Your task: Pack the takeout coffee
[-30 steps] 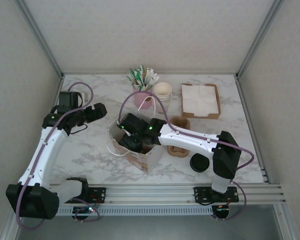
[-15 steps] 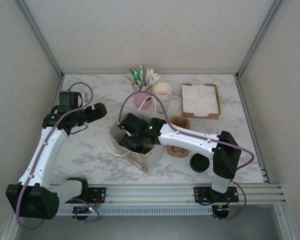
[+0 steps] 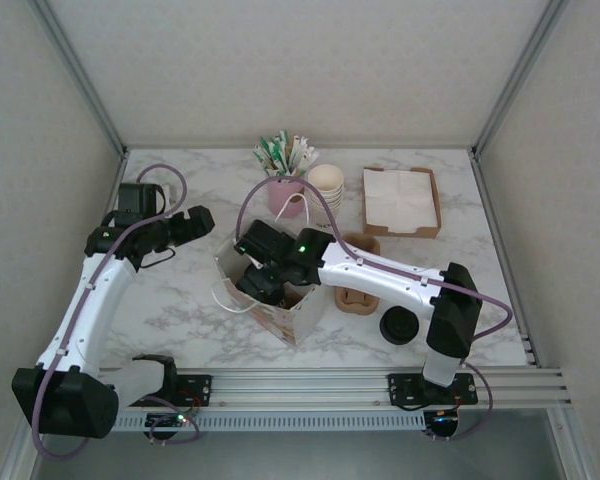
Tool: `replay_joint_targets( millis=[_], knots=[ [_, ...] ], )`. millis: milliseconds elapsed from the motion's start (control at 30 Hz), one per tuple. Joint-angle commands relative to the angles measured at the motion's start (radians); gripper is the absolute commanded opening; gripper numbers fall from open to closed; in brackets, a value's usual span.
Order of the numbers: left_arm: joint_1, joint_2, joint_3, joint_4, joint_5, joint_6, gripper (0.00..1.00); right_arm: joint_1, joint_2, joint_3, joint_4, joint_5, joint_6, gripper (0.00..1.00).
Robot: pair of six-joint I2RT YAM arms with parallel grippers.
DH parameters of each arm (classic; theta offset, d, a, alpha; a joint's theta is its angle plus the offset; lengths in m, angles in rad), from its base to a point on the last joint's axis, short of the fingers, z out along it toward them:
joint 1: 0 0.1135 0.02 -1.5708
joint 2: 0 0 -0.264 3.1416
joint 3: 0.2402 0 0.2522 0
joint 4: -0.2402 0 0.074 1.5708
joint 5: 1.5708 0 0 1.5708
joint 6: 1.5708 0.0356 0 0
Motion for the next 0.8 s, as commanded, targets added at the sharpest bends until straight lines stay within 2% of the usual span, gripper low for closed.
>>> replay_joint_targets(
  millis=[0,767],
  knots=[
    [0.003,0.008,0.010,-0.008,0.017,-0.011,0.91,0.011,-0.023,0.047,-0.036,0.004,0.001,0.99],
    [0.003,0.014,0.010,-0.010,0.012,-0.006,0.91,0.011,-0.072,0.189,-0.110,0.009,0.003,0.99]
  ],
)
